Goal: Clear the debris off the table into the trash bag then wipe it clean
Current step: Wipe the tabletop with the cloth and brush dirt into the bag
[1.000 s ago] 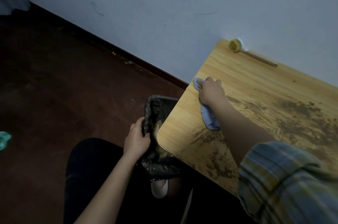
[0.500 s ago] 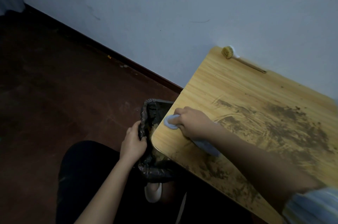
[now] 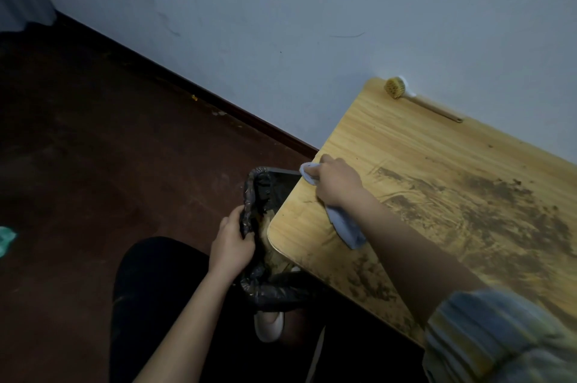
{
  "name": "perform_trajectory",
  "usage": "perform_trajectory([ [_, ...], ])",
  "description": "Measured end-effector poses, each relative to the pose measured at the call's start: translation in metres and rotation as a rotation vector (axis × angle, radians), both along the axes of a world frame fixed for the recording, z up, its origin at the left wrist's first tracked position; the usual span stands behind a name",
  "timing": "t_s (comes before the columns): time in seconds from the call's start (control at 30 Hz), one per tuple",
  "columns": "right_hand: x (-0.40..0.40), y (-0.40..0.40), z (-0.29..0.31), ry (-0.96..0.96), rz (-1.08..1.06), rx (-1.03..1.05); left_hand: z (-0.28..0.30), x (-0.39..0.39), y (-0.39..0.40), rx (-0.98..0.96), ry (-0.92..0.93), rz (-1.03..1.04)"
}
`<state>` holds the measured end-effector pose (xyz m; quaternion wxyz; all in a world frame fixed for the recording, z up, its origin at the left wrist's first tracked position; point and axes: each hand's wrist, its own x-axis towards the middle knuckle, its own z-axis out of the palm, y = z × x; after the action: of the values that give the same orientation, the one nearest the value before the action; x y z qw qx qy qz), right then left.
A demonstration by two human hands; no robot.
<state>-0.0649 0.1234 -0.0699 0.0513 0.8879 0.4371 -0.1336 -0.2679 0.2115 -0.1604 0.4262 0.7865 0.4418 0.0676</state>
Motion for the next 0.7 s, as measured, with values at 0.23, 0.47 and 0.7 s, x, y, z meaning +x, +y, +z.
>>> perform_trajectory([
  [0.23, -0.044, -0.024, -0.003, 0.032, 0.348, 0.006, 0.0, -0.001, -0.004, -0.02, -0.012, -0.011],
  [0.47, -0.037, -0.021, 0.013, 0.174, 0.302, 0.04, 0.005, -0.004, -0.008, -0.017, -0.008, -0.019],
  [0.7, -0.041, -0.007, 0.006, -0.017, 0.02, -0.037, 0.008, -0.009, -0.011, -0.022, -0.008, -0.019],
])
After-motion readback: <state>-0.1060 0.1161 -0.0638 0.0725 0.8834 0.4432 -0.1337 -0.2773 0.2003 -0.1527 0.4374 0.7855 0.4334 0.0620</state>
